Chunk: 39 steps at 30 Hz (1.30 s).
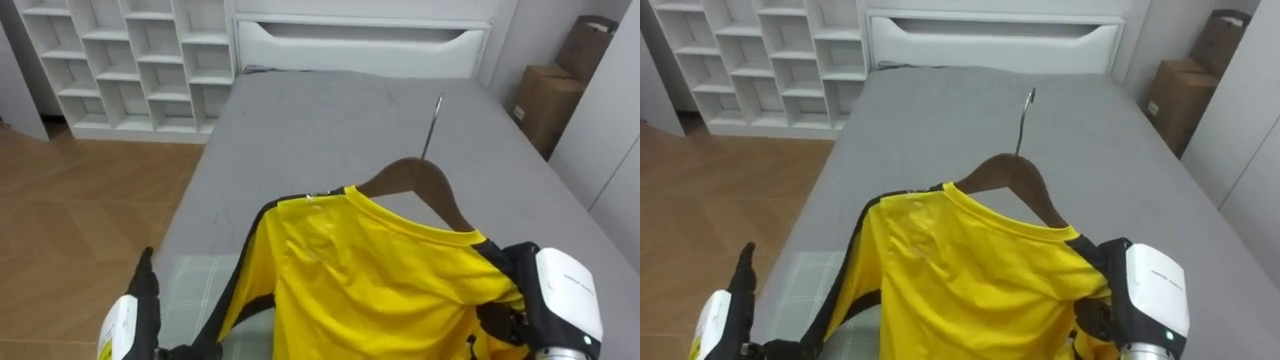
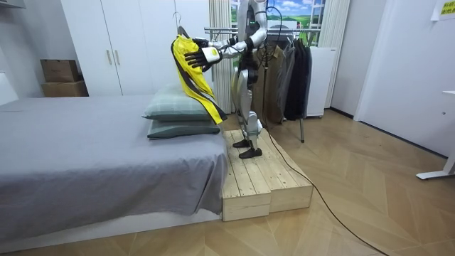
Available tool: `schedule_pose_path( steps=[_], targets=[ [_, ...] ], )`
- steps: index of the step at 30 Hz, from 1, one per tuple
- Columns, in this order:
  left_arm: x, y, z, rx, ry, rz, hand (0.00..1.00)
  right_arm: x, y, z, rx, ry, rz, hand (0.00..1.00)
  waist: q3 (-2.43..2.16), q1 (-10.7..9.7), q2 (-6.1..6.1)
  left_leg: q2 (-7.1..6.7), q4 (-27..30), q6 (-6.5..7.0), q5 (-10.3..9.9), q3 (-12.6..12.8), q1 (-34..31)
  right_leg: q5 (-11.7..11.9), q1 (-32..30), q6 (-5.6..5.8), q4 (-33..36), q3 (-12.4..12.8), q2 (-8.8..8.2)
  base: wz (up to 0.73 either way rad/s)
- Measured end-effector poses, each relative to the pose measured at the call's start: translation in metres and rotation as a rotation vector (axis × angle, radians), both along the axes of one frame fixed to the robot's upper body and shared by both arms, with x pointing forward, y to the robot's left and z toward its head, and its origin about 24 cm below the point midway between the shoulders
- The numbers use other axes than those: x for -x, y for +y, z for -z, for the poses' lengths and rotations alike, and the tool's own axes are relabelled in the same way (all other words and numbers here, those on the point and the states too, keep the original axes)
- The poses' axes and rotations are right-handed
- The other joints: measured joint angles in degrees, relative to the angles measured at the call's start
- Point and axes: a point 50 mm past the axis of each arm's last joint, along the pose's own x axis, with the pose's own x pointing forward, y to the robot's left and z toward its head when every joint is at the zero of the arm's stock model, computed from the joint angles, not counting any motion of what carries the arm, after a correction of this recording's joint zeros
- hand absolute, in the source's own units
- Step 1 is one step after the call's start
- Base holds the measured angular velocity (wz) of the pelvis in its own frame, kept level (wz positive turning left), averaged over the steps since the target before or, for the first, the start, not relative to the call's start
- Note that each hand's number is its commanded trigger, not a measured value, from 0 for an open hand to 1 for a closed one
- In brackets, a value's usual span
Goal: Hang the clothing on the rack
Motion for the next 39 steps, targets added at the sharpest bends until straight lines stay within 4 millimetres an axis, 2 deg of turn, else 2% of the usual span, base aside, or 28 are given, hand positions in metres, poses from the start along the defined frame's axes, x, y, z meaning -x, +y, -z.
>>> schedule_pose_path(
  steps=[13,16,20,22,24,25,26,27,28,29,30,31,32,33,34,35,36,37,38,39],
  targets=[
    [0.007,0.0,0.006,0.002,0.033,0.0,0.0,0.005,-0.001,0.009,0.0,0.053,-0.002,1.0,-0.09,1.3,-0.08,-0.01,0.2,0.0,0.0,0.5,0.0,0.0,0.0,0.0,0.2,0.1,-0.06,0.01],
    [0.012,0.002,0.013,-0.002,0.073,-0.006,0.0,0.007,0.0,0.011,-0.005,0.063,-0.002,1.0,-0.19,1.2,-0.55,0.05,0.3,0.0,0.0,0.9,-0.3,0.0,-0.9,0.01,0.6,0.5,-0.05,-0.08],
    [0.012,-0.004,0.014,-0.019,0.085,0.031,0.0,0.009,0.0,0.013,-0.012,0.075,-0.002,1.0,-0.62,0.8,-1.55,0.16,0.6,0.01,0.0,2.4,-1.3,0.0,-2.4,0.01,1.1,1.9,0.04,-0.17],
    [0.011,-0.007,0.014,-0.016,0.088,0.047,0.0,0.01,0.003,0.016,-0.015,0.088,-0.009,1.0,-0.57,0.0,-1.8,0.25,0.8,0.09,-0.1,3.5,-1.7,0.1,-3.4,0.09,1.5,2.9,0.08,-0.34],
    [0.009,-0.01,0.013,-0.018,0.083,0.058,0.0,0.013,0.007,0.025,-0.023,0.124,-0.016,1.0,-0.46,-0.7,-1.94,0.85,1.5,0.35,-0.4,6.8,-2.7,0.6,-6.4,0.04,3.2,5.2,0.65,-0.7],
    [0.008,-0.01,0.013,-0.018,0.083,0.058,0.0,0.014,0.008,0.027,-0.026,0.134,-0.017,1.0,-0.45,-0.6,-1.96,1.11,1.4,0.36,-0.4,8.1,-2.7,1.0,-7.0,0.0,3.4,5.6,0.91,-1.11],
    [0.008,-0.008,0.013,-0.02,0.082,0.05,0.0,0.015,0.011,0.03,-0.034,0.146,-0.017,1.0,-0.41,-0.4,-2.03,1.56,1.3,0.36,-0.6,11.4,-2.6,1.5,-8.4,-0.2,4.0,5.5,1.15,-1.41],
    [0.009,-0.006,0.014,-0.02,0.083,0.04,0.0,0.015,0.013,0.03,-0.038,0.147,-0.019,1.0,-0.28,-0.2,-1.85,2.25,1.6,0.44,-1.0,14.9,-2.7,2.6,-9.8,-0.62,4.1,2.9,1.19,-1.53],
    [0.009,-0.006,0.014,-0.02,0.082,0.034,0.0,0.014,0.014,0.03,-0.04,0.146,-0.019,1.0,-0.25,0.0,-1.77,2.63,1.7,0.49,-1.1,17.0,-2.7,3.5,-10.4,-1.02,3.7,0.6,1.18,-1.78],
    [0.007,-0.006,0.013,-0.022,0.073,0.026,0.0,0.013,0.016,0.03,-0.038,0.146,-0.025,1.0,-0.22,0.4,-1.79,3.35,1.6,0.5,-1.2,21.6,-2.8,5.8,-11.5,-1.94,2.2,-4.4,1.25,-1.91],
    [0.002,-0.007,0.01,-0.023,0.057,0.02,0.0,0.01,0.019,0.028,-0.033,0.142,-0.035,1.0,0.19,1.2,-1.63,4.53,1.4,0.43,-1.6,26.7,-3.3,7.1,-11.8,-1.38,1.4,-9.6,1.34,-1.91],
    [-0.001,-0.007,0.009,-0.024,0.053,0.02,0.0,0.009,0.02,0.028,-0.032,0.144,-0.036,1.0,0.56,1.4,-1.55,5.1,2.0,0.41,-2.0,28.7,-3.2,6.2,-12.0,-0.9,3.3,-12.4,0.66,-1.78],
    [-0.007,-0.006,0.008,-0.02,0.045,0.014,0.0,0.01,0.02,0.029,-0.032,0.149,-0.038,1.0,0.73,1.9,-1.4,5.79,2.7,0.18,-2.7,32.4,-2.8,3.2,-12.0,-0.45,8.6,-16.8,-1.94,-1.77],
    [-0.012,-0.009,0.004,-0.013,0.023,0.01,0.0,0.009,0.02,0.029,-0.033,0.146,-0.038,1.0,0.86,3.1,-1.61,6.05,2.5,-0.13,-3.0,36.7,-2.1,0.3,-11.5,0.15,13.2,-18.8,-4.97,-1.8],
    [-0.014,-0.01,0.003,-0.011,0.015,0.007,0.0,0.008,0.02,0.028,-0.035,0.143,-0.039,1.0,0.78,3.5,-1.75,6.1,2.5,-0.28,-3.1,38.8,-1.8,-0.8,-11.0,0.78,14.7,-19.5,-6.45,-1.84],
    [-0.017,-0.01,0.001,-0.007,0.006,0.006,0.0,0.007,0.021,0.028,-0.059,0.134,-0.039,1.0,0.64,4.2,-2.12,6.1,2.8,-0.68,-3.4,42.1,-1.5,-2.0,-9.3,2.31,15.6,-20.5,-8.94,-1.58],
    [-0.019,-0.01,0.0,0.006,0.002,0.0,0.0,0.005,0.021,0.026,-0.109,0.125,-0.031,1.0,0.63,4.2,-2.47,6.27,3.6,-0.97,-3.6,44.4,-1.6,-2.7,-8.5,3.43,14.1,-20.5,-10.04,-1.36],
    [-0.022,-0.01,0.0,0.005,0.002,-0.001,0.0,0.004,0.021,0.026,-0.135,0.122,-0.023,1.0,0.72,3.9,-2.68,6.41,4.3,-1.01,-3.7,45.2,-1.8,-2.9,-8.7,3.25,13.1,-20.8,-9.9,-0.91],
    [-0.023,-0.011,0.002,0.007,0.012,-0.007,0.0,0.003,0.02,0.026,-0.167,0.121,-0.007,1.0,0.69,3.4,-2.69,7.24,5.8,-1.14,-3.9,46.5,-2.1,-3.0,-9.2,2.13,12.3,-21.1,-9.7,-0.62],
    [-0.021,-0.01,0.004,0.003,0.022,-0.023,0.0,0.003,0.022,0.026,-0.188,0.119,-0.004,1.0,0.66,2.6,-2.68,8.32,7.4,-1.53,-4.1,46.7,-2.0,-2.7,-9.7,1.55,12.2,-20.4,-9.11,-0.58]
  ],
)
